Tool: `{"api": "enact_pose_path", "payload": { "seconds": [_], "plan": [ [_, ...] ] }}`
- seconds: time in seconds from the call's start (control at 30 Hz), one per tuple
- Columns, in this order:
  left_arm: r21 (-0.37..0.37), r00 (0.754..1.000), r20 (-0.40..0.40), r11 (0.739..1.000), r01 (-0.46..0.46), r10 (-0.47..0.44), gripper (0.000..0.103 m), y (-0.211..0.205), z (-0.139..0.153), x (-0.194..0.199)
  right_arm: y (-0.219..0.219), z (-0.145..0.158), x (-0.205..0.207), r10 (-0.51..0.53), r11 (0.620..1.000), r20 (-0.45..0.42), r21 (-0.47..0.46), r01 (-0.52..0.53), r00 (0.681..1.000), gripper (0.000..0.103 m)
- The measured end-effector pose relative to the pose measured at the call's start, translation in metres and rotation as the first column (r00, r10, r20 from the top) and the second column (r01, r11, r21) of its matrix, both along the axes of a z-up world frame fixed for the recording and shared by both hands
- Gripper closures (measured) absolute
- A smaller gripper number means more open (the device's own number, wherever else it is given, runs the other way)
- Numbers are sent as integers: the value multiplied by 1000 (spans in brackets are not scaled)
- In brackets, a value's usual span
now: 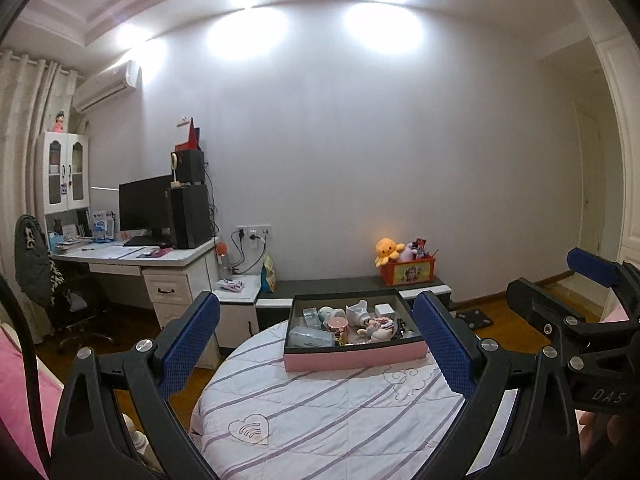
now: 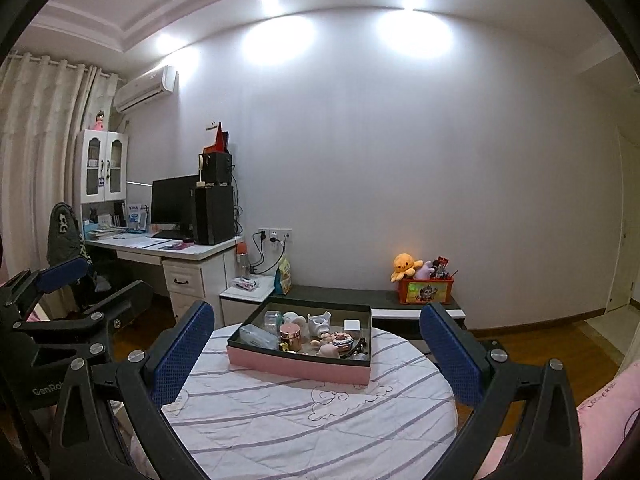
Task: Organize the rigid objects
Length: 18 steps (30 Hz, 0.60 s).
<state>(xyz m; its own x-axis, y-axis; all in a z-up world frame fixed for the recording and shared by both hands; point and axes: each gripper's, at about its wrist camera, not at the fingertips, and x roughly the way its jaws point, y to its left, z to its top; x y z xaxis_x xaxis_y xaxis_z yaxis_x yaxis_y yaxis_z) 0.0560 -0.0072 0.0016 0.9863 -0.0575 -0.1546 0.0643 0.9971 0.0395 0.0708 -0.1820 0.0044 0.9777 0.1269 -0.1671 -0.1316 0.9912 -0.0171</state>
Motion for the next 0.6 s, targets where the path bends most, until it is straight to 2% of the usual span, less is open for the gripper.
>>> {"api": "enact_pose_path", "payload": {
  "seconds": [0.33, 0.6],
  "plan": [
    [-9, 999, 42, 1000, 3, -2, 3, 3, 6, -16, 2, 6, -16, -2, 1000, 37, -2, 2, 999, 0],
    [-24, 999, 31, 1000, 18, -17, 3, 3, 4, -13, -1, 4, -20, -6, 1000, 34, -2, 6, 999, 0]
  ]
}}
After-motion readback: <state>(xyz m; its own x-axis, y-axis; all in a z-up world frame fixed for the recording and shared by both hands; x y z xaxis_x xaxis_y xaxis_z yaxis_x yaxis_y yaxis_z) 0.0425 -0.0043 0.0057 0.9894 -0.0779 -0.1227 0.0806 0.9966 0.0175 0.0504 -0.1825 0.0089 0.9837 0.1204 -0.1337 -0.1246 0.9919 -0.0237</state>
